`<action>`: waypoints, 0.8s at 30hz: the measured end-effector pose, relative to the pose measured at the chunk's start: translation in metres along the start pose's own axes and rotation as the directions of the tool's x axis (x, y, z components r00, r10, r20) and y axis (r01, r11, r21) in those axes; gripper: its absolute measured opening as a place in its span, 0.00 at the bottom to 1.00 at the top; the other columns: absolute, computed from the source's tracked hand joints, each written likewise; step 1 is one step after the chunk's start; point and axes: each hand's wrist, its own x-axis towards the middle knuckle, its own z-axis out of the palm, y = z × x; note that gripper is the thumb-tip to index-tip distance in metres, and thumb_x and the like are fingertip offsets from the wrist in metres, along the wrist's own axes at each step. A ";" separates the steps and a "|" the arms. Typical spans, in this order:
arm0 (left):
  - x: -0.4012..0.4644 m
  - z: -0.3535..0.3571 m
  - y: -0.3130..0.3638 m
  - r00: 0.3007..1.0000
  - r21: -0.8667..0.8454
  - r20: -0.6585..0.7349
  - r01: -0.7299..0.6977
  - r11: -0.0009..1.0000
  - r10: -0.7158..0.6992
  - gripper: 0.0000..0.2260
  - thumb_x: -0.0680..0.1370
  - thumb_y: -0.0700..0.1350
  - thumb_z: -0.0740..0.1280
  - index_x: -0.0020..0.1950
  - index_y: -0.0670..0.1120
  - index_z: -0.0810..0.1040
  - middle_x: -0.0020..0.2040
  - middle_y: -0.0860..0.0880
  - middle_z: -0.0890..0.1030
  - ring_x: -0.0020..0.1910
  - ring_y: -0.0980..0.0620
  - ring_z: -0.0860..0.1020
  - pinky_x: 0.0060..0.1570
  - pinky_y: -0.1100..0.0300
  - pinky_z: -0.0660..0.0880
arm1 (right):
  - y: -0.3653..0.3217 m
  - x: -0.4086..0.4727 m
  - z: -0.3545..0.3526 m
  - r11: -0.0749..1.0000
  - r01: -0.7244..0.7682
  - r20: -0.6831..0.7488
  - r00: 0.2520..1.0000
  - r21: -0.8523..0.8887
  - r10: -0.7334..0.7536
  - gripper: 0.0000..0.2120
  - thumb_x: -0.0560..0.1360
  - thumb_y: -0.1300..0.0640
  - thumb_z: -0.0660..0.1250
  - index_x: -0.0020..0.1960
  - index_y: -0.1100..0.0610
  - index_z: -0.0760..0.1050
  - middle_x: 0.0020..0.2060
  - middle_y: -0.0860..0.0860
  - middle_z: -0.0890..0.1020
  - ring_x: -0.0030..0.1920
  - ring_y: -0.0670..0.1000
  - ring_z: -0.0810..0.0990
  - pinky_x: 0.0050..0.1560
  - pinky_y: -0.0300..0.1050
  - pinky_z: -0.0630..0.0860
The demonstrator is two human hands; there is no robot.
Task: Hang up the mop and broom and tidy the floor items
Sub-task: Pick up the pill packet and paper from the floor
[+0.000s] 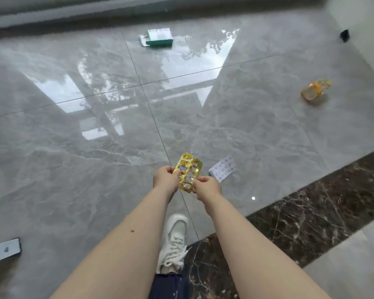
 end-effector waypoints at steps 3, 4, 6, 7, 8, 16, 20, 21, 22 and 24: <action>-0.013 0.041 0.003 0.999 0.063 0.045 -0.025 0.998 0.022 0.10 0.78 0.42 0.65 0.53 0.38 0.81 0.42 0.42 0.79 0.42 0.47 0.74 0.43 0.58 0.69 | 0.014 0.006 -0.040 0.998 -0.032 -0.047 0.998 0.057 0.035 0.04 0.74 0.61 0.63 0.44 0.54 0.76 0.54 0.57 0.82 0.57 0.58 0.80 0.46 0.45 0.73; -0.016 0.052 0.003 0.998 0.077 0.053 -0.026 0.997 0.022 0.10 0.78 0.42 0.65 0.53 0.38 0.81 0.44 0.39 0.80 0.42 0.48 0.74 0.43 0.58 0.70 | 0.018 0.011 -0.050 0.997 -0.041 -0.058 0.997 0.064 0.044 0.05 0.74 0.61 0.63 0.48 0.55 0.77 0.55 0.57 0.82 0.57 0.58 0.80 0.46 0.46 0.73; -0.017 0.079 0.004 0.998 0.102 0.068 -0.019 0.995 0.013 0.10 0.78 0.42 0.65 0.53 0.39 0.81 0.51 0.36 0.82 0.43 0.47 0.75 0.44 0.58 0.70 | 0.027 0.023 -0.073 0.995 -0.065 -0.073 0.995 0.076 0.070 0.07 0.75 0.60 0.63 0.51 0.56 0.77 0.56 0.58 0.81 0.57 0.58 0.80 0.47 0.46 0.74; -0.017 0.090 0.004 0.997 0.108 0.073 -0.018 0.994 0.010 0.10 0.78 0.42 0.65 0.54 0.39 0.81 0.53 0.36 0.82 0.43 0.46 0.76 0.44 0.58 0.70 | 0.030 0.029 -0.082 0.994 -0.075 -0.074 0.994 0.084 0.081 0.06 0.75 0.60 0.63 0.50 0.56 0.76 0.56 0.58 0.81 0.57 0.58 0.80 0.48 0.47 0.75; -0.015 0.103 0.005 0.997 0.116 0.080 -0.016 0.993 0.007 0.10 0.78 0.41 0.65 0.54 0.39 0.81 0.54 0.36 0.82 0.44 0.45 0.77 0.44 0.58 0.70 | 0.032 0.037 -0.093 0.992 -0.085 -0.075 0.993 0.093 0.092 0.06 0.75 0.59 0.63 0.51 0.57 0.76 0.56 0.58 0.81 0.57 0.58 0.80 0.50 0.48 0.76; 0.012 0.194 0.015 0.987 0.221 0.156 -0.005 0.975 -0.030 0.07 0.78 0.38 0.62 0.47 0.42 0.80 0.42 0.43 0.77 0.40 0.48 0.72 0.36 0.61 0.69 | 0.043 0.117 -0.156 0.984 -0.151 -0.079 0.984 0.094 0.159 0.13 0.75 0.57 0.66 0.56 0.63 0.77 0.56 0.59 0.81 0.57 0.59 0.80 0.59 0.55 0.77; 0.021 0.222 0.015 0.989 0.260 0.121 0.046 0.965 -0.079 0.08 0.78 0.39 0.61 0.43 0.44 0.80 0.43 0.43 0.78 0.40 0.47 0.73 0.34 0.62 0.68 | 0.045 0.144 -0.176 0.986 -0.155 -0.045 0.986 0.062 0.158 0.08 0.75 0.57 0.66 0.51 0.61 0.76 0.52 0.58 0.81 0.48 0.55 0.79 0.49 0.48 0.77; 0.024 0.227 0.015 0.991 0.258 0.108 0.055 0.965 -0.085 0.09 0.78 0.39 0.61 0.50 0.42 0.81 0.45 0.42 0.79 0.41 0.47 0.74 0.36 0.61 0.69 | 0.045 0.149 -0.180 0.987 -0.148 -0.044 0.988 0.056 0.151 0.06 0.76 0.57 0.66 0.49 0.60 0.75 0.50 0.58 0.81 0.45 0.54 0.77 0.46 0.47 0.75; 0.028 0.232 0.016 0.992 0.249 0.083 0.067 0.966 -0.091 0.10 0.78 0.40 0.61 0.54 0.41 0.80 0.46 0.42 0.80 0.41 0.47 0.74 0.37 0.61 0.70 | 0.044 0.155 -0.185 0.989 -0.140 -0.047 0.989 0.048 0.142 0.05 0.76 0.57 0.66 0.48 0.58 0.74 0.48 0.57 0.80 0.45 0.54 0.76 0.44 0.46 0.75; 0.035 0.235 0.017 0.996 0.233 0.025 0.076 0.970 -0.084 0.12 0.78 0.39 0.60 0.58 0.41 0.79 0.46 0.44 0.78 0.41 0.47 0.73 0.35 0.62 0.69 | 0.042 0.164 -0.193 0.991 -0.129 -0.056 0.990 0.043 0.132 0.04 0.76 0.57 0.65 0.47 0.58 0.73 0.47 0.55 0.78 0.45 0.54 0.77 0.43 0.46 0.75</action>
